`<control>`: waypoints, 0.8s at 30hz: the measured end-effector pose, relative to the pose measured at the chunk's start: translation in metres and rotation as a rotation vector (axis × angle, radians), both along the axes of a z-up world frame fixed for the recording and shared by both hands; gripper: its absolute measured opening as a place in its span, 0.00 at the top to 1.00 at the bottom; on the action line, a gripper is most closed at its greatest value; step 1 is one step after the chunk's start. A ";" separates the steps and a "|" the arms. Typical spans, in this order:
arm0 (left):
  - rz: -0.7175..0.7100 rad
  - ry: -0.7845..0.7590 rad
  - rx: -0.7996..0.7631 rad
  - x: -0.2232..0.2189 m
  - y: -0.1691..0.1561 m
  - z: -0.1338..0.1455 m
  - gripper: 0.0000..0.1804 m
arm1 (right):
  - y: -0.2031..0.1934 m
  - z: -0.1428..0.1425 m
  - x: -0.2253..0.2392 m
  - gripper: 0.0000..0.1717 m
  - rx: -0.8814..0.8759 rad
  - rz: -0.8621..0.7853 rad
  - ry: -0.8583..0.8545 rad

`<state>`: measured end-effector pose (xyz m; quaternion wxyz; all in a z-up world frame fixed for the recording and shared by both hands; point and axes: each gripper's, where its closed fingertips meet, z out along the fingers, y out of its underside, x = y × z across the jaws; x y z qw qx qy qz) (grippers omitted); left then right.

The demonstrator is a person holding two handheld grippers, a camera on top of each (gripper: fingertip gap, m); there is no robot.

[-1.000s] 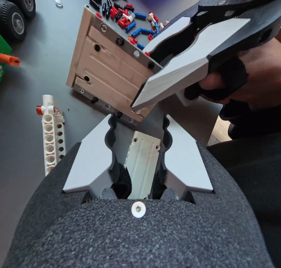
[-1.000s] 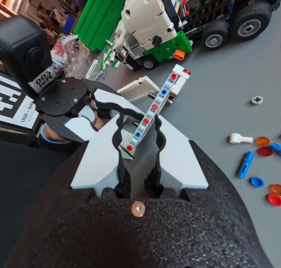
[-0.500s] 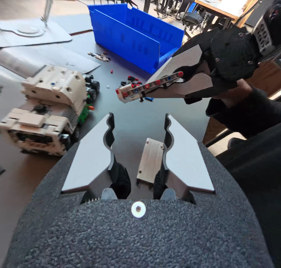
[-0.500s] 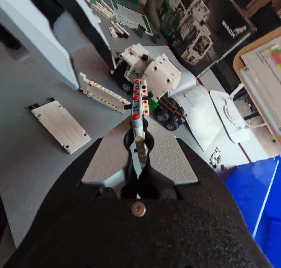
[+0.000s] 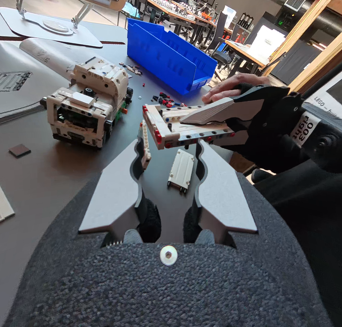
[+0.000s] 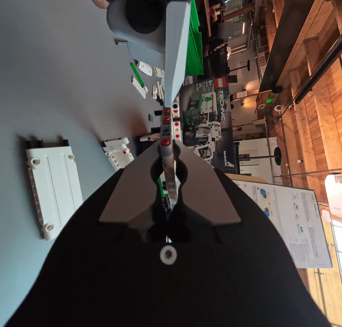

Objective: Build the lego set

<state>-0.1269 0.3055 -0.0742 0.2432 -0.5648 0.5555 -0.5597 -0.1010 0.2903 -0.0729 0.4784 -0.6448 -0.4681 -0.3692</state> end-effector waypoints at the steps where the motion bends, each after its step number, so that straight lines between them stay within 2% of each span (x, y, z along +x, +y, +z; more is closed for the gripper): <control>1: -0.011 -0.001 -0.018 -0.004 -0.001 0.000 0.73 | 0.002 0.000 -0.005 0.98 0.013 0.003 -0.019; 5: -0.018 -0.017 -0.104 -0.017 0.004 0.000 0.79 | 0.006 -0.006 -0.020 0.98 0.011 0.018 -0.008; 8: -0.026 0.005 -0.168 -0.024 0.008 -0.007 0.80 | 0.009 -0.016 -0.028 0.98 0.004 0.008 -0.040; 14: -0.004 0.096 -0.118 -0.028 0.016 -0.035 0.85 | 0.015 -0.035 -0.042 0.98 -0.017 0.001 -0.007; 17: -0.003 0.128 -0.075 -0.031 0.021 -0.042 0.86 | 0.017 -0.045 -0.047 0.97 -0.057 -0.008 0.099; 20: -0.010 0.152 -0.036 -0.033 0.031 -0.047 0.86 | 0.014 -0.044 -0.059 0.87 -0.096 0.025 0.242; 22: -0.030 0.148 -0.019 -0.036 0.037 -0.046 0.86 | 0.006 -0.040 -0.072 0.82 -0.145 0.083 0.371; 24: -0.044 0.143 -0.012 -0.037 0.044 -0.045 0.86 | -0.006 -0.028 -0.084 0.81 -0.181 0.170 0.540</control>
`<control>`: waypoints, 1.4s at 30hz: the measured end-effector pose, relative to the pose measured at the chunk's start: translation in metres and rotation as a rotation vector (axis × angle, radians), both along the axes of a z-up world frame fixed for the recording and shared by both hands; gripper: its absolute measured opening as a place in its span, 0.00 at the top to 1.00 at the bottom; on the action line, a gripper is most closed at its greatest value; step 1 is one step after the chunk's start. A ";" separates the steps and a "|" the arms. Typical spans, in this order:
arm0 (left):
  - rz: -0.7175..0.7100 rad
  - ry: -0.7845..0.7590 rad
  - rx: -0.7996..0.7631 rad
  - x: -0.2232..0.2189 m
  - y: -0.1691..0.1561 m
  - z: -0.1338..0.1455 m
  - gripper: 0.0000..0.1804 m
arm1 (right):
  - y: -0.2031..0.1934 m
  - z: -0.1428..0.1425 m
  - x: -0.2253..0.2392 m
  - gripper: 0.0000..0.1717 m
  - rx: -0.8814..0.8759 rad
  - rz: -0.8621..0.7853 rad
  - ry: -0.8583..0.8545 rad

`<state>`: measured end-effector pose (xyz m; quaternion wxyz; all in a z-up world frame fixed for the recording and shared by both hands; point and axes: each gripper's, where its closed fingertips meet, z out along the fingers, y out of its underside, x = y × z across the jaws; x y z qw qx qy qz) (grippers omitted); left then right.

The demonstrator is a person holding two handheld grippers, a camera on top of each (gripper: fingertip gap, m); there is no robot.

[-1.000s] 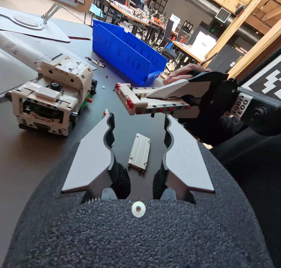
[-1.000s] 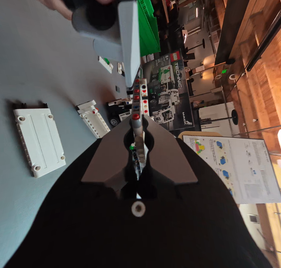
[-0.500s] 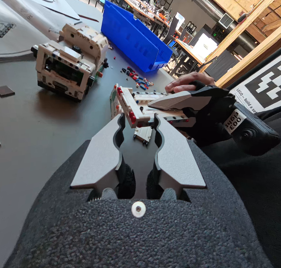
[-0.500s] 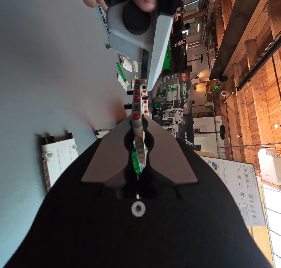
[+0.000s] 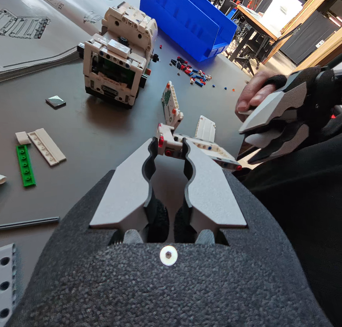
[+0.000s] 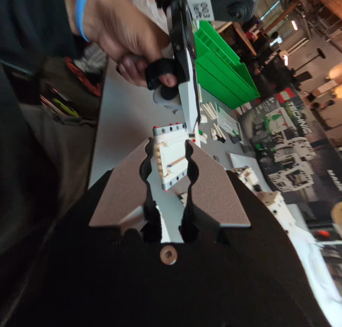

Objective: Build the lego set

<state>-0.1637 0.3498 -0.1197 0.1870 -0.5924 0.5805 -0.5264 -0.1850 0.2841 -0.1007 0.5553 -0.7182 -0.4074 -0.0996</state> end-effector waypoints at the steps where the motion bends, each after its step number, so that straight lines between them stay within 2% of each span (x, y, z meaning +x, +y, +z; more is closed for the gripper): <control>1: -0.001 0.006 0.005 0.000 0.005 -0.001 0.87 | -0.007 0.005 -0.005 0.80 -0.031 0.045 0.091; 5: -0.011 0.003 -0.001 0.007 0.018 -0.001 0.87 | -0.019 0.016 0.002 0.78 -0.156 0.112 0.350; 9: -0.048 -0.028 -0.053 0.014 0.021 0.003 0.87 | -0.010 -0.002 0.033 0.78 -0.257 -0.001 0.386; 14: -0.185 -0.121 -0.103 0.014 0.001 0.017 0.87 | -0.008 0.005 0.044 0.79 -0.291 -0.003 0.568; 20: -0.323 -0.199 -0.163 0.018 -0.020 0.035 0.87 | -0.006 0.021 0.055 0.78 -0.395 0.076 0.927; 22: -0.367 -0.212 -0.167 0.020 -0.028 0.038 0.87 | -0.002 0.020 0.059 0.77 -0.419 0.071 0.991; 29: -0.466 -0.186 -0.131 0.026 -0.044 0.035 0.87 | 0.007 -0.004 0.049 0.78 -0.475 0.035 0.859; 33: -0.521 -0.156 -0.101 0.025 -0.049 0.031 0.87 | 0.008 -0.020 0.042 0.85 -0.522 0.023 0.761; 36: -0.542 -0.143 -0.094 0.024 -0.049 0.029 0.87 | 0.010 -0.023 0.040 0.85 -0.538 0.019 0.751; 38: -0.558 -0.141 -0.096 0.024 -0.049 0.030 0.87 | 0.012 -0.024 0.040 0.90 -0.547 0.011 0.761; 42: -0.562 -0.125 -0.092 0.027 -0.046 0.027 0.87 | 0.018 -0.029 0.043 0.92 -0.560 -0.031 0.754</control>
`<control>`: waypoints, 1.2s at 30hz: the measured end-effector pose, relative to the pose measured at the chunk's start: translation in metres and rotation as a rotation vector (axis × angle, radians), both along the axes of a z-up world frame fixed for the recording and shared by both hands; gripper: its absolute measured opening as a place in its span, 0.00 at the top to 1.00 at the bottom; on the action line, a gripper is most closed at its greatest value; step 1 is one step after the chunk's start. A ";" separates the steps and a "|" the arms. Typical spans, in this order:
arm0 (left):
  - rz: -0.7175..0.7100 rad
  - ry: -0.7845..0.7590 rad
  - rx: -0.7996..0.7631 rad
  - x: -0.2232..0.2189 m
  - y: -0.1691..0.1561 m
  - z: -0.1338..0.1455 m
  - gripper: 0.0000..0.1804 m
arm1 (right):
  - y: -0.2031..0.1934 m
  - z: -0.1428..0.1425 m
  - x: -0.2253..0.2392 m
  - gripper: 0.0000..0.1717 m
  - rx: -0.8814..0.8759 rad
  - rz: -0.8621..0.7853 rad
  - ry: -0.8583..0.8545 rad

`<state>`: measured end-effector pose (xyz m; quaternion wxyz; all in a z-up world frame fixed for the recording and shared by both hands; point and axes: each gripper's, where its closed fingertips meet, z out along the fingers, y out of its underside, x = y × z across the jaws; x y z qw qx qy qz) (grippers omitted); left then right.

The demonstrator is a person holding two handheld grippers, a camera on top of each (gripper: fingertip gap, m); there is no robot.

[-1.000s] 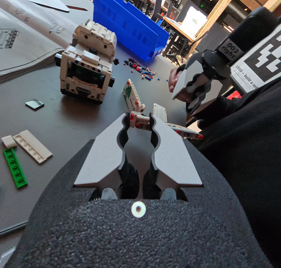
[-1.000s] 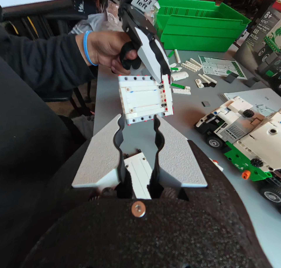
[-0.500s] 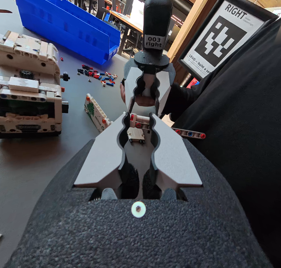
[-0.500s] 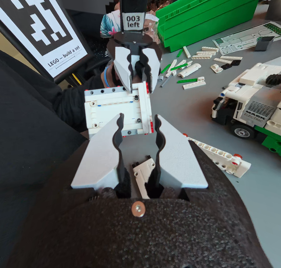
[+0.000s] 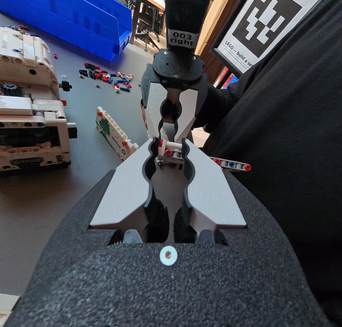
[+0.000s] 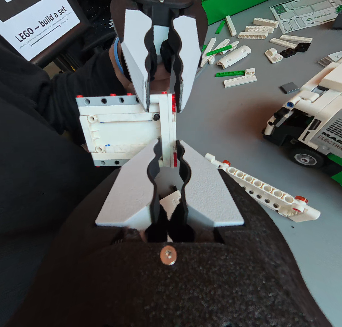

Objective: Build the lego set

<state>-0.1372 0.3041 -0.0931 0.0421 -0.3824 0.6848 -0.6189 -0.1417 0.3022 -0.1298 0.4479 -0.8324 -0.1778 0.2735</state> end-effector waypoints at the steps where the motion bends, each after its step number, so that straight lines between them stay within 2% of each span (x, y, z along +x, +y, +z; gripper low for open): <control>1: 0.006 0.003 0.004 0.002 0.002 -0.001 0.87 | 0.002 -0.001 0.002 0.92 -0.002 -0.017 -0.010; 8: 0.089 -0.008 -0.014 0.011 0.018 0.004 0.85 | 0.016 0.002 0.007 0.92 0.018 -0.154 0.053; 12: 0.198 -0.051 -0.073 0.011 0.035 0.015 0.81 | 0.016 -0.004 0.019 0.92 0.008 -0.231 0.014; 15: 0.297 -0.075 -0.105 0.006 0.047 0.023 0.80 | 0.016 0.001 0.036 0.92 0.026 -0.309 -0.011; 19: 0.387 -0.074 -0.075 -0.003 0.034 0.022 0.77 | 0.014 0.018 0.062 0.92 0.072 -0.435 -0.022; 22: 0.469 -0.069 -0.073 -0.006 0.019 0.019 0.80 | 0.015 0.021 0.070 0.92 0.068 -0.489 -0.020; 25: 0.556 -0.050 -0.152 -0.007 0.017 0.022 0.72 | 0.017 0.017 0.072 0.92 0.057 -0.522 -0.039; 28: 0.608 -0.013 -0.247 -0.010 0.021 0.021 0.71 | 0.019 0.010 0.070 0.92 0.037 -0.541 -0.038; 32: 0.590 0.065 -0.278 -0.007 0.006 0.008 0.77 | 0.020 0.004 0.068 0.92 0.018 -0.587 -0.057; 33: 0.607 0.085 -0.260 -0.004 0.005 0.002 0.82 | 0.020 0.003 0.065 0.92 0.013 -0.583 -0.062; 34: 0.645 0.105 -0.236 -0.002 0.009 -0.004 0.92 | 0.021 0.003 0.062 0.92 0.014 -0.580 -0.067; 36: 0.712 0.122 -0.217 -0.002 0.023 -0.009 0.95 | 0.019 0.001 0.058 0.92 0.008 -0.576 -0.061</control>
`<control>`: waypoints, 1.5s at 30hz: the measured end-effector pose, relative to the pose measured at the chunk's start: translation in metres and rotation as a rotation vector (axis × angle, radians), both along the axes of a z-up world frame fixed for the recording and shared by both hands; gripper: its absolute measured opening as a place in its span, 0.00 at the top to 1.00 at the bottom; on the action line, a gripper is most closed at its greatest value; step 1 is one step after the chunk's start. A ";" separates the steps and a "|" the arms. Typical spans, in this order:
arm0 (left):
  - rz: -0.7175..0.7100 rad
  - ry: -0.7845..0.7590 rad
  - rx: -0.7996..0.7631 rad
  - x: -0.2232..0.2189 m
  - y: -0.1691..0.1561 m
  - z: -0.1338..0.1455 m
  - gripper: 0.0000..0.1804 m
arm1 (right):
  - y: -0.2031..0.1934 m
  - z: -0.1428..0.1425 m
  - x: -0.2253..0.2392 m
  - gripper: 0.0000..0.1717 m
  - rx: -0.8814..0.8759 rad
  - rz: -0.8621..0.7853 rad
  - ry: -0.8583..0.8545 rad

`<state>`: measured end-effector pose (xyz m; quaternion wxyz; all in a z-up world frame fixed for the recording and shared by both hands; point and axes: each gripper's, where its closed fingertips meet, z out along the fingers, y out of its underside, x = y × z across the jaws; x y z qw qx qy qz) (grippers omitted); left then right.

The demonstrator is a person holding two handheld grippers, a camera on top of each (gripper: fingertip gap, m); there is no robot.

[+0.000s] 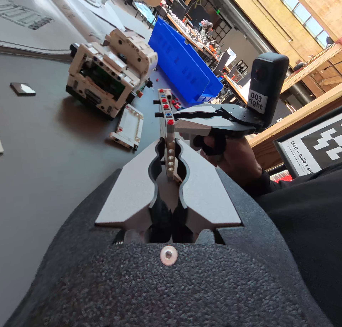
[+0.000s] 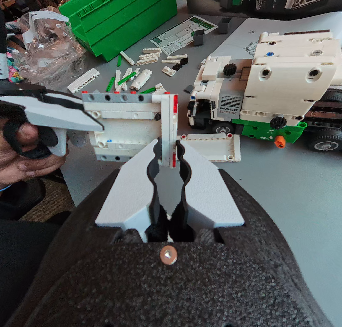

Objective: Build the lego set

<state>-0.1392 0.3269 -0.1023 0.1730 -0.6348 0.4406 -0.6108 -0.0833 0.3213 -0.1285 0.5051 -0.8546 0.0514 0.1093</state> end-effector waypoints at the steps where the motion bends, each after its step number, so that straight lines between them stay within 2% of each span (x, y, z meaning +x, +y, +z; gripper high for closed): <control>1: 0.001 0.028 -0.011 -0.002 0.005 -0.004 0.97 | -0.001 -0.002 -0.003 0.91 -0.008 0.015 0.016; 4: -0.071 0.133 -0.088 -0.011 0.019 -0.018 0.97 | -0.010 -0.009 -0.020 0.89 -0.050 0.150 0.026; 8: -0.236 0.308 -0.182 -0.029 0.029 -0.039 0.97 | -0.028 -0.011 -0.028 0.72 -0.069 0.343 -0.115; 10: -0.321 0.344 -0.182 -0.034 0.026 -0.039 0.97 | -0.035 -0.013 -0.032 0.67 -0.069 0.434 -0.201; 14: -0.439 0.409 -0.129 -0.033 0.017 -0.040 0.97 | -0.030 -0.027 -0.045 0.56 -0.093 0.510 -0.403; 17: -0.470 0.426 -0.109 -0.026 0.013 -0.039 0.97 | -0.021 -0.034 -0.060 0.53 -0.087 0.542 -0.479; 22: -0.485 0.440 -0.090 -0.018 0.014 -0.040 0.97 | -0.009 -0.043 -0.063 0.55 -0.118 0.517 -0.539; 25: -0.477 0.430 -0.071 -0.014 0.019 -0.041 0.96 | -0.006 -0.044 -0.062 0.55 -0.130 0.486 -0.500; 29: -0.446 0.441 0.042 -0.010 0.026 -0.052 0.93 | -0.007 -0.049 -0.062 0.55 -0.179 0.450 -0.392; 33: -0.427 0.403 0.050 -0.011 0.029 -0.050 0.93 | -0.008 -0.051 -0.065 0.55 -0.199 0.444 -0.314; 45: -0.391 0.424 0.096 -0.021 0.043 -0.065 0.95 | -0.009 -0.050 -0.073 0.56 -0.175 0.488 -0.326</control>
